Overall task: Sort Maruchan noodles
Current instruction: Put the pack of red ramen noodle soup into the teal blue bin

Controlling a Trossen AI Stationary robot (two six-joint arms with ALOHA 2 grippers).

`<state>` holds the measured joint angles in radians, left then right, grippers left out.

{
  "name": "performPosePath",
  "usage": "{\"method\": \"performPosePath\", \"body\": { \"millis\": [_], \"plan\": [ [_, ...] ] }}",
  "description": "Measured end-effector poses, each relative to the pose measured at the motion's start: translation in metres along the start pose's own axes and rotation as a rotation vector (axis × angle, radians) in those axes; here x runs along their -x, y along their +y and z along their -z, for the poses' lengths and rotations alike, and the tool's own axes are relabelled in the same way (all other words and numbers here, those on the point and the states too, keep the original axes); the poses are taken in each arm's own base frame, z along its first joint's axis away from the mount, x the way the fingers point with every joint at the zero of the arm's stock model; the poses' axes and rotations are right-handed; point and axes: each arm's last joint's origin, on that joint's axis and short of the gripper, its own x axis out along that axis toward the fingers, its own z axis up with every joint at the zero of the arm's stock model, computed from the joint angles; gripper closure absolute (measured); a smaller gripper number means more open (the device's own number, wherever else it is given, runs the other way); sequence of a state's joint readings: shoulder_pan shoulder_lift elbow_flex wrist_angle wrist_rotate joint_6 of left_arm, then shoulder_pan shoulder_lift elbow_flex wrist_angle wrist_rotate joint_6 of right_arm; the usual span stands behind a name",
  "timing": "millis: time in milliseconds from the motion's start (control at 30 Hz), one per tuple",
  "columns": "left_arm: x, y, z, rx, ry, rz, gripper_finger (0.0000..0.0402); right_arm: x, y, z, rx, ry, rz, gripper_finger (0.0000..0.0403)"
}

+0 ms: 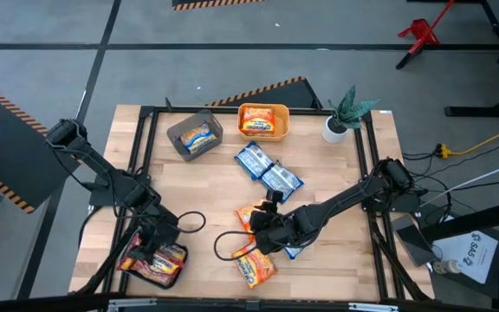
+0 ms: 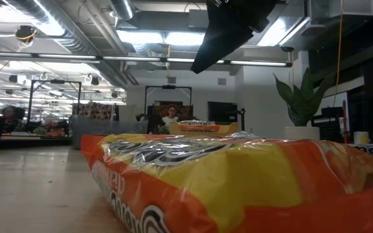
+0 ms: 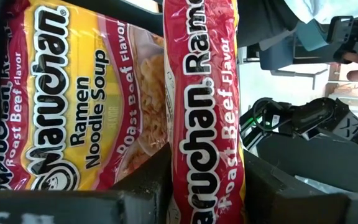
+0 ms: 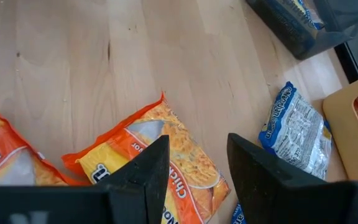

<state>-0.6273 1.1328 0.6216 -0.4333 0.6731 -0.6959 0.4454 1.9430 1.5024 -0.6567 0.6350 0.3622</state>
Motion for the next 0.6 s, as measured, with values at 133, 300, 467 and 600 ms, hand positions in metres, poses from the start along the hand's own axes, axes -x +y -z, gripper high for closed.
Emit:
{"method": "performPosePath", "body": {
  "millis": [133,300,467,600],
  "plan": [
    [0.0001,-0.0001,-0.0002,-0.009,-0.003,-0.001,0.0278,0.0,0.0005,0.0002,0.0,0.006,-0.016,0.0253],
    [0.0001,0.0001,-0.0011,-0.039,-0.025,-0.019,0.0278,0.0,0.0006,0.0002,0.0,0.008,-0.021,0.0253],
    [0.0001,0.0008,-0.0018,-0.027,-0.047,-0.044,0.0278,-0.0001,0.0006,0.0002,0.0,0.009,-0.024,0.0253],
    [0.0002,0.0011,-0.0022,0.034,-0.059,-0.055,0.0278,-0.0001,0.0006,0.0002,0.0,0.009,-0.024,0.0253]
  ]
}}
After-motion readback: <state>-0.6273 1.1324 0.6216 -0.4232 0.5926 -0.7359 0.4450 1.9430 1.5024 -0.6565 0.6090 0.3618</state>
